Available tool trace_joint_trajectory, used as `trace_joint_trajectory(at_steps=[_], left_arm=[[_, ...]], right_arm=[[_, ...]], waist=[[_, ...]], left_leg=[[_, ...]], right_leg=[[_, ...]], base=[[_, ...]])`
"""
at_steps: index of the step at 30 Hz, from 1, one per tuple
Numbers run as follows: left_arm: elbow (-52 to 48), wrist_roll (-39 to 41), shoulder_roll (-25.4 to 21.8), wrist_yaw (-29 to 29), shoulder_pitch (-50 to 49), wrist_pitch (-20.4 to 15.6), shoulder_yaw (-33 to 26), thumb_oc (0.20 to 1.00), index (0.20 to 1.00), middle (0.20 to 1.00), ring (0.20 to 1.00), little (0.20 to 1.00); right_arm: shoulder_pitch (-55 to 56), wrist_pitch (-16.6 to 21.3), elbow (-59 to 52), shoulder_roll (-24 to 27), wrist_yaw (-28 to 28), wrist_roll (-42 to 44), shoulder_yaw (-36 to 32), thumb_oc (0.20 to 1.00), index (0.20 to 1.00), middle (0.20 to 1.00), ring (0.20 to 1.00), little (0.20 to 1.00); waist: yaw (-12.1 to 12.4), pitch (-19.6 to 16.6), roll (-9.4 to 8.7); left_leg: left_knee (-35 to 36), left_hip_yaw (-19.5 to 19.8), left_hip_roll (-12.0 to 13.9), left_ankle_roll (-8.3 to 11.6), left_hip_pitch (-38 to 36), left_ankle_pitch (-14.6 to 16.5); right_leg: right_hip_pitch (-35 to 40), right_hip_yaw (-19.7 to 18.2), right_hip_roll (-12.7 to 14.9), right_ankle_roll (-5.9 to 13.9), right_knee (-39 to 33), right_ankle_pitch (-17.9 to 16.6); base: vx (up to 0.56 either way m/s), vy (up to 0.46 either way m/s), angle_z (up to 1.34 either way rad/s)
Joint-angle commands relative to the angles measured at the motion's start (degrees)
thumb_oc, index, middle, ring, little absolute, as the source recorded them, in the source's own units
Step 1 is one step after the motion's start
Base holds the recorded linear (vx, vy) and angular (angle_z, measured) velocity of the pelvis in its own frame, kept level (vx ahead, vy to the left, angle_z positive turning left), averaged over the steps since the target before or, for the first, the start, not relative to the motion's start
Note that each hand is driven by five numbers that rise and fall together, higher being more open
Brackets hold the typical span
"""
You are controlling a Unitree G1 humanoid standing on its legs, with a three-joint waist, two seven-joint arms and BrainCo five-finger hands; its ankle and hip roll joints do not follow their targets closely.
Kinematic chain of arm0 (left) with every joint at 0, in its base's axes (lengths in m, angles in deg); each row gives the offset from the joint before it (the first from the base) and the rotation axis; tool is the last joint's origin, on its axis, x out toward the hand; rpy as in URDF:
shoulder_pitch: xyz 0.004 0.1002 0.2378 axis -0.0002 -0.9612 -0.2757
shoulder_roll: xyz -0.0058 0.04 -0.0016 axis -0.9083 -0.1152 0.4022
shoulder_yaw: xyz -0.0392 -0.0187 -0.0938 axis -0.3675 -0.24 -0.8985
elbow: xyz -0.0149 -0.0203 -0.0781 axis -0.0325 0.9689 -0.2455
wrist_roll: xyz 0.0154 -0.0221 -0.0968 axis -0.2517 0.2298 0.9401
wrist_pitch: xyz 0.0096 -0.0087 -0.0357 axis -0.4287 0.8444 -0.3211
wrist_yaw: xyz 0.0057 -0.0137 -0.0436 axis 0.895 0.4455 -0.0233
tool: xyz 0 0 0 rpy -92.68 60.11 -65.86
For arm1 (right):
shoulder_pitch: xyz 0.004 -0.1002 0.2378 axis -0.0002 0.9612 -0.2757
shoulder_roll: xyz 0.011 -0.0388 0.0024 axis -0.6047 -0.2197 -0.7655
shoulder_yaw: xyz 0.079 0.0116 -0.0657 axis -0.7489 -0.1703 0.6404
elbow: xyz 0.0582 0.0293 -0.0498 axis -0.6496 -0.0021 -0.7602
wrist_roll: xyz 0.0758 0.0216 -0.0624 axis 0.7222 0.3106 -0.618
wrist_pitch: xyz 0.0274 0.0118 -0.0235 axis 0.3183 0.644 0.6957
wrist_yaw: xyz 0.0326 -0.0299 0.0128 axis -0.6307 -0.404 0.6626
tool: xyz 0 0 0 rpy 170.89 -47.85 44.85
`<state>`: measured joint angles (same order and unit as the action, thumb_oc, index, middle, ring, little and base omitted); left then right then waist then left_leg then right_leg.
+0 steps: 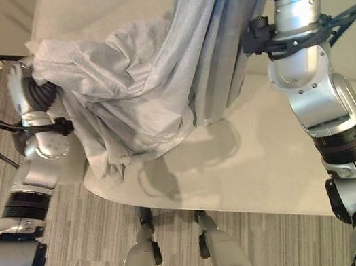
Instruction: Hang the clothes on the sofa on the clothes rack.
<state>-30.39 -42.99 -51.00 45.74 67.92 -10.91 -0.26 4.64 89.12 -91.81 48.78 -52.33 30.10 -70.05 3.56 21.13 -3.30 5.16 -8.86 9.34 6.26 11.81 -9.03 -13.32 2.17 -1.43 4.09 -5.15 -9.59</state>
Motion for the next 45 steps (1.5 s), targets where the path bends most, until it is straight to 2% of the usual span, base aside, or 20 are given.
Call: trace_joint_trajectory(at_steps=[1,5,9,16,17,18,21,24,25,29,31,32,33,34,35,36,37,40,43,45], left_arm=[[-0.02,1.33,-2.57,1.24,-0.13,-3.18,-1.65,0.200,0.200,0.200,0.200,0.200],[-2.10,1.59,-7.39,0.93,0.34,-3.42,-5.11,0.200,0.200,0.200,0.200,0.200],[-3.69,1.18,-9.28,0.62,0.02,-3.42,-7.23,0.200,0.200,0.200,0.200,0.200],[-5.54,-0.74,-13.53,1.02,0.80,-2.74,-9.37,0.200,0.200,0.200,0.200,0.200],[-5.65,-0.93,-14.53,1.18,1.88,-2.67,-8.94,0.200,0.200,0.200,0.200,0.200],[-5.22,-0.88,-16.18,2.20,5.28,-2.78,-7.21,0.200,0.200,0.200,0.200,0.200],[-3.76,-0.10,-16.92,3.69,8.62,-2.82,-5.47,0.200,0.200,0.200,0.200,0.200],[-3.66,0.29,-17.05,4.00,11.01,-2.94,-4.45,0.200,0.200,0.200,0.200,0.200],[-3.64,0.29,-17.00,3.97,11.15,-2.89,-4.35,0.200,0.200,0.200,0.200,0.200],[-5.79,-0.20,-18.36,4.30,15.79,-2.87,-1.06,0.200,0.200,0.200,0.200,0.200],[-6.55,-0.35,-19.35,4.42,16.11,-2.75,-1.13,0.200,0.200,0.200,0.200,0.200],[-7.80,-1.21,-20.41,4.25,16.27,-2.64,-1.13,0.200,0.200,0.200,0.200,0.200],[-7.60,-1.12,-20.17,3.93,16.97,-3.01,-0.24,0.200,0.200,0.200,0.200,0.200],[-7.53,-1.10,-20.17,3.93,17.18,-3.02,-0.06,0.200,0.200,0.200,0.200,0.200],[-7.09,-0.66,-19.77,3.20,17.96,-3.39,0.63,0.200,0.200,0.200,0.200,0.200],[-6.60,-0.24,-19.42,2.92,18.70,-3.47,1.08,0.200,0.200,0.200,0.200,0.200],[-6.53,-0.21,-19.38,2.93,18.90,-3.49,1.27,0.200,0.200,0.200,0.200,0.200],[-6.22,0.24,-18.62,1.99,18.26,-3.06,0.40,0.200,0.200,0.200,0.200,0.200],[-6.53,0.36,-17.47,1.31,13.59,-3.42,-3.17,0.200,0.200,0.200,0.200,0.200],[-7.60,0.87,-16.23,1.03,10.01,-3.93,-5.81,0.200,0.200,0.200,0.200,0.200]], right_arm=[[5.60,3.06,-2.22,0.50,-1.60,-0.72,-0.36,0.200,0.200,0.200,0.200,0.200],[7.44,3.44,-1.68,1.44,-4.14,-0.20,-0.61,0.200,0.200,0.200,0.200,0.200],[8.90,4.02,-1.85,1.94,-5.35,-0.06,-1.53,0.200,0.200,0.200,0.200,0.200],[13.35,4.19,-0.09,2.05,-5.09,0.37,-3.79,0.200,0.200,0.200,0.200,0.200],[13.42,4.07,0.54,2.04,-4.70,0.38,-3.65,0.200,0.200,0.200,0.200,0.200],[12.89,3.85,1.50,2.40,-3.55,0.33,-3.12,0.200,0.200,0.200,0.200,0.200],[12.14,3.65,2.48,2.60,-2.44,-0.01,-2.66,0.200,0.200,0.200,0.200,0.200],[12.40,2.66,3.45,3.57,-1.87,-1.87,-3.15,0.200,0.200,0.200,0.200,0.200],[12.44,2.59,3.41,3.58,-1.85,-1.94,-3.22,0.200,0.200,0.200,0.200,0.200],[10.55,1.45,4.88,1.41,0.53,-2.99,-2.91,0.200,0.200,0.200,0.200,0.200],[9.33,1.05,5.20,0.93,0.89,-3.14,-2.27,0.200,0.200,0.200,0.200,0.200],[8.78,0.79,5.70,0.28,0.96,-3.24,-1.64,0.200,0.200,0.200,0.200,0.200],[8.88,0.80,5.49,0.66,0.44,-3.43,-1.40,0.200,0.200,0.200,0.200,0.200],[8.93,0.79,5.47,0.65,0.41,-3.43,-1.53,0.200,0.200,0.200,0.200,0.200],[9.61,0.95,5.48,1.06,0.11,-3.46,-1.78,0.200,0.200,0.200,0.200,0.200],[10.25,1.14,5.53,1.17,0.06,-3.11,-2.28,0.200,0.200,0.200,0.200,0.200],[10.38,1.17,5.49,1.19,0.05,-3.09,-2.45,0.200,0.200,0.200,0.200,0.200],[11.72,1.26,5.51,1.95,-0.26,-2.98,-4.50,0.200,0.200,0.200,0.200,0.200],[13.51,1.81,5.36,1.13,-0.74,-2.08,-6.19,0.200,0.200,0.200,0.200,0.200],[14.19,1.92,5.11,1.19,-1.17,-1.87,-6.47,0.200,0.200,0.200,0.200,0.200]], waist=[[1.86,-11.81,-0.38],[3.13,-14.16,-0.39],[3.79,-15.22,-0.52],[3.92,-17.13,-0.74],[4.01,-17.18,-1.01],[4.06,-16.89,-1.76],[4.30,-16.60,-1.95],[4.23,-17.70,-0.63],[4.30,-17.78,-0.71],[4.08,-17.11,-2.46],[4.28,-16.95,-3.14],[4.21,-16.91,-3.84],[4.08,-16.82,-4.67],[4.25,-16.95,-4.84],[4.60,-17.71,-5.48],[4.91,-18.01,-6.01],[4.98,-17.94,-6.08],[5.71,-18.38,-7.72],[5.91,-18.08,-8.41],[5.86,-17.63,-7.79]], left_leg=[[-0.16,-0.98,0.99,5.12,-4.33,4.28],[-0.16,0.24,1.22,5.57,-7.17,4.00],[-0.16,1.12,1.27,5.69,-8.17,4.03],[-0.16,1.45,1.29,5.56,-9.49,4.84],[-0.31,1.54,2.16,5.98,-9.31,4.36],[-0.76,1.66,4.70,6.50,-8.40,3.57],[-1.66,2.32,6.34,6.49,-7.25,3.77],[-0.50,2.23,5.88,6.42,-7.54,4.98],[-0.54,2.21,5.79,6.34,-7.39,4.99],[-0.24,-0.13,2.54,4.49,-5.93,6.47],[-0.24,-1.35,1.76,3.79,-5.90,6.61],[-0.18,-2.53,0.54,2.71,-6.03,6.62],[-0.16,-2.78,-1.22,1.34,-5.99,6.59],[-0.16,-2.92,-1.30,1.34,-6.06,6.95],[-0.16,-3.04,-2.63,0.40,-6.01,7.75],[-0.16,-3.06,-3.53,-0.06,-5.97,7.90],[-0.16,-3.03,-3.53,-0.09,-5.84,7.57],[-0.16,-2.66,-6.23,-1.05,-5.49,7.59],[-0.16,-2.51,-7.69,-1.45,-6.64,8.03],[-0.18,-2.58,-8.35,-1.97,-7.66,8.61]], right_leg=[[1.69,0.93,1.27,6.14,7.92,9.60],[5.58,2.54,0.94,5.42,9.09,11.53],[7.83,4.12,1.16,5.39,9.07,12.19],[11.21,7.83,2.97,6.82,8.19,12.21],[11.53,7.95,3.54,7.32,7.97,12.03],[11.83,8.35,5.24,8.52,7.49,11.63],[11.72,8.36,6.64,9.39,6.87,11.32],[11.26,8.13,10.32,10.91,4.46,8.81],[11.20,8.12,10.39,10.91,4.27,8.63],[6.28,6.93,14.51,10.91,3.56,0.71],[5.16,6.80,14.89,10.91,3.91,-0.16],[4.84,5.78,14.27,10.91,5.51,1.13],[5.62,2.74,11.89,10.69,8.97,3.35],[5.46,2.55,11.98,10.78,9.23,3.76],[7.50,1.66,8.35,9.26,10.56,8.15],[8.55,1.46,6.36,8.54,11.17,10.25],[8.41,1.47,6.36,8.46,11.24,10.10],[10.16,0.00,1.27,6.73,9.96,12.67],[10.78,-1.20,-0.44,6.34,8.17,12.57],[10.80,-1.71,-0.92,6.16,7.58,12.40]], base=[[0.06,-0.055,0.29],[0.08,-0.083,0.27],[0.08,-0.035,0.29],[0.04,0.082,0.49],[-0.06,0.237,0.37],[-0.06,0.237,0.32],[-0.07,0.366,0.41],[-0.02,0.474,-0.02],[-0.06,0.358,0.04],[-0.12,0.337,0.15],[-0.09,0.249,-0.10],[-0.13,0.423,-0.29],[-0.10,0.421,-0.19],[-0.06,0.324,-0.03],[0.01,0.172,0.06],[-0.03,0.165,0.17],[-0.03,0.084,0.24],[0.00,0.083,0.09],[0.07,0.060,0.31],[0.08,0.096,0.11]])
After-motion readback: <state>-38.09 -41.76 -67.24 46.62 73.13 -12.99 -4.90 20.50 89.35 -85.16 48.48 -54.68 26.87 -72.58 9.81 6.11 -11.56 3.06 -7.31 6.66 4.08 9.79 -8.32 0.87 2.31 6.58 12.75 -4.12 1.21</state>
